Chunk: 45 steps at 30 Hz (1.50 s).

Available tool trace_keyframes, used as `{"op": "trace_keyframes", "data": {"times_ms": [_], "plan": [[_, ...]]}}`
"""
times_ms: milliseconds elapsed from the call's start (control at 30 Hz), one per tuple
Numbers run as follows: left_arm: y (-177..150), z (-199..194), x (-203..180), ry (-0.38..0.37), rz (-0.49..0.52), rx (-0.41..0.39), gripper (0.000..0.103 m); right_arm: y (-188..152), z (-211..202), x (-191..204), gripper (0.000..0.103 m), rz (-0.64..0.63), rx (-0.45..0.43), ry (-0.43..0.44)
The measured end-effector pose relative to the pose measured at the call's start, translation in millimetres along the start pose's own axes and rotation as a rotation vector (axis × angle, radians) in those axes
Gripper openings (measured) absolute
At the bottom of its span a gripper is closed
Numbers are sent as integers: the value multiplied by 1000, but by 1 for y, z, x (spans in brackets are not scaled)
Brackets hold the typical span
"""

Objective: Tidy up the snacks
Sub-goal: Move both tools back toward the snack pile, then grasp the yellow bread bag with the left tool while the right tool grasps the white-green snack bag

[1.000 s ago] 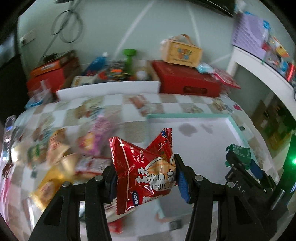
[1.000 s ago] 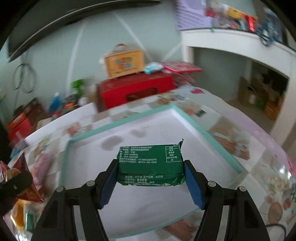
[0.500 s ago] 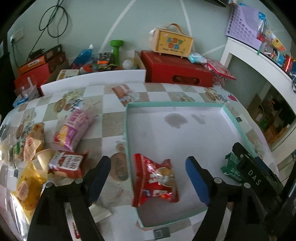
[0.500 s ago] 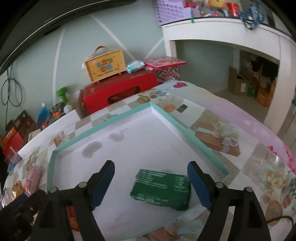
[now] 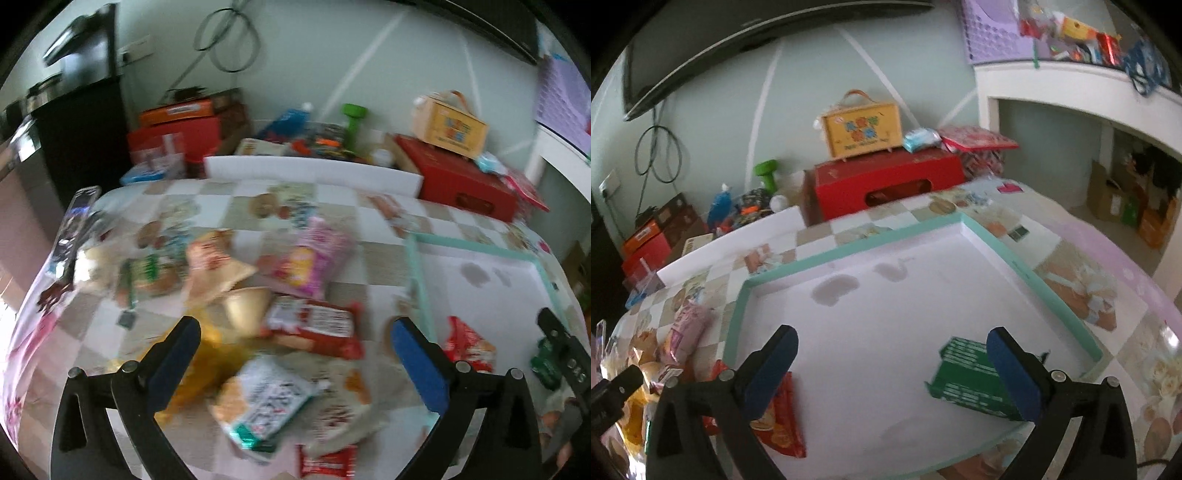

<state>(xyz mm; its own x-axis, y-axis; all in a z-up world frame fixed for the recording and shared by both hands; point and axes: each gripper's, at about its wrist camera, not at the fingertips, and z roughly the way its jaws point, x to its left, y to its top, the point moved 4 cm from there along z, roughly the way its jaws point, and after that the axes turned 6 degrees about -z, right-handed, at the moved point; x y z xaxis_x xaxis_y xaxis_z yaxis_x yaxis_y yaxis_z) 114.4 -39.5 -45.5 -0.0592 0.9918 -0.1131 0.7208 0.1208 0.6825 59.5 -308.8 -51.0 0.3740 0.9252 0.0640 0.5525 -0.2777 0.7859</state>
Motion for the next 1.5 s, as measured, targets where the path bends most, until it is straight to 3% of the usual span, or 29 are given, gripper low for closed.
{"op": "trace_keyframes", "data": {"times_ms": [333,500,800,1000,1133,1500], "plan": [[2,-9,49,33,-99,-16,103,2,-10,41,103,-68,-44,146],[-1,-10,74,74,-135,12,103,-3,-15,67,103,-133,-28,196],[-5,-4,120,164,-222,79,103,-22,-44,143,103,-252,-42,385],[-12,4,143,202,-250,146,103,-47,-47,191,103,-359,11,458],[-18,9,150,202,-255,183,103,-66,-45,215,103,-453,49,480],[-20,13,158,159,-264,208,103,-105,-29,252,103,-673,120,426]]}}
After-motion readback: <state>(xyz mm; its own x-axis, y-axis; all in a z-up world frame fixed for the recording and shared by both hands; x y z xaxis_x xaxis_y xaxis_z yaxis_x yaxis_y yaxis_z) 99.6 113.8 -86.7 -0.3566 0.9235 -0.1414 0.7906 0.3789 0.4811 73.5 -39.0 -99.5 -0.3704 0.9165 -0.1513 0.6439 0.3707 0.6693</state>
